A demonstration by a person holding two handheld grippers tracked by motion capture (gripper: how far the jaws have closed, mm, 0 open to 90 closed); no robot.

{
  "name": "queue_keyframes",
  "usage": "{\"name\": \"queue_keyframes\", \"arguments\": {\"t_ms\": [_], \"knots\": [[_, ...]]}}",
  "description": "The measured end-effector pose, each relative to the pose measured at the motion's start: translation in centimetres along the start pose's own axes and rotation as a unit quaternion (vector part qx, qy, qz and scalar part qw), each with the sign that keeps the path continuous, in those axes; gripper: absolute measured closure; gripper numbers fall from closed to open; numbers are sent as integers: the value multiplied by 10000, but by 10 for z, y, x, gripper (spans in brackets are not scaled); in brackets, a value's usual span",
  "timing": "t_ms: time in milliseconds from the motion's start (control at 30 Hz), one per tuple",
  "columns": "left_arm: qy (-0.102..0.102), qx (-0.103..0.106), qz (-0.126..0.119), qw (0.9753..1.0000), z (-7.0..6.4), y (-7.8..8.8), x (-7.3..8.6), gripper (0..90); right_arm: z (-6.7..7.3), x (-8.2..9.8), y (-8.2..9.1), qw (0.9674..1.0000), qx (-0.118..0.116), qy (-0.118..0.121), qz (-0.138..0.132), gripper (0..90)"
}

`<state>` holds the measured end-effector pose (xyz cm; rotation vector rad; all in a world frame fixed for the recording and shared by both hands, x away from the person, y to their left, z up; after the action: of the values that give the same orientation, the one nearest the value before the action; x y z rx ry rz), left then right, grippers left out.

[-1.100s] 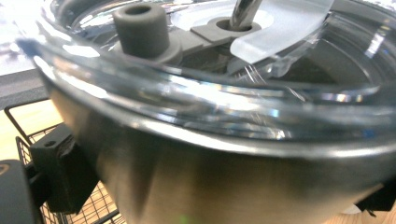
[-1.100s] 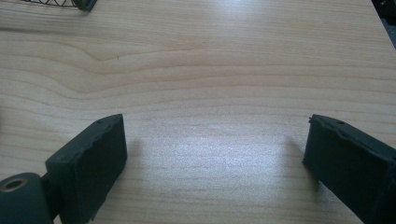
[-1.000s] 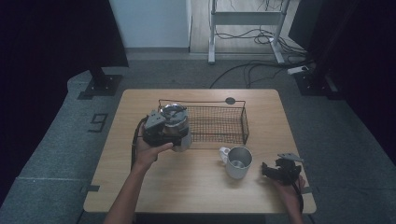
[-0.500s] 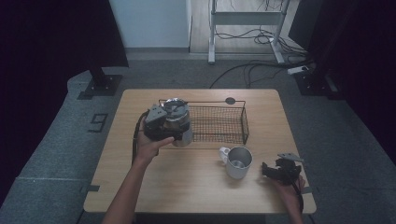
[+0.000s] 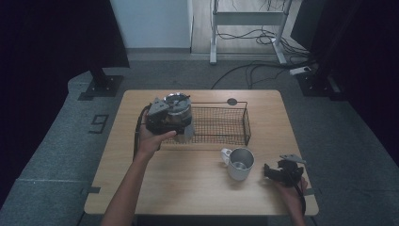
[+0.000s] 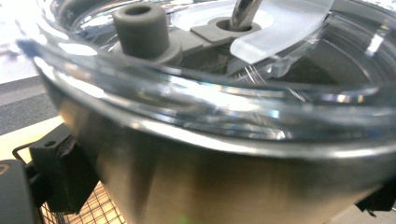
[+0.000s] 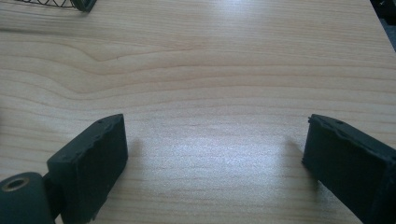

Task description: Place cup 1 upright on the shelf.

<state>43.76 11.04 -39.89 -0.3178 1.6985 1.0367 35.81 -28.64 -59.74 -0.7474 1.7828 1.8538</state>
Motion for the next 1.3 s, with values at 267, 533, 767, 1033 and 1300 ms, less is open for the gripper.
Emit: {"name": "queue_keyframes", "arguments": {"t_ms": [267, 533, 767, 1033, 1300], "knots": [[30, -40, 57, 10000, 7, -5, 0, 41, 0, 0, 0, 10000, -8, -2, -7, 60], [4, -95, 84, 9999, 12, -10, -6, 41, 0, 0, 0, 10000, -2, -3, -10, 60], [46, -99, 78, 9999, 17, -15, -8, 41, 0, 0, 0, 10000, -9, 3, -7, 60], [96, -174, 82, 9998, 21, -21, -15, 42, 0, 0, 0, 10000, 3, 5, -19, 61], [64, -164, 76, 9998, 23, -26, -17, 41, 0, 0, 0, 10000, -2, -3, -19, 62]]}}
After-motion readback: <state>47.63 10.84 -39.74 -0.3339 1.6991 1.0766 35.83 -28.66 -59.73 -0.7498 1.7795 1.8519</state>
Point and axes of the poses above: each handheld gripper's, and its own axes: y roughly backward along the jaws, x roughly out of its underside, z roughly to its left, the point moved 6 cm from there along -y, roughly forward along the jaws, and after that the axes turned 5 degrees about z, right-handed, at the moved point
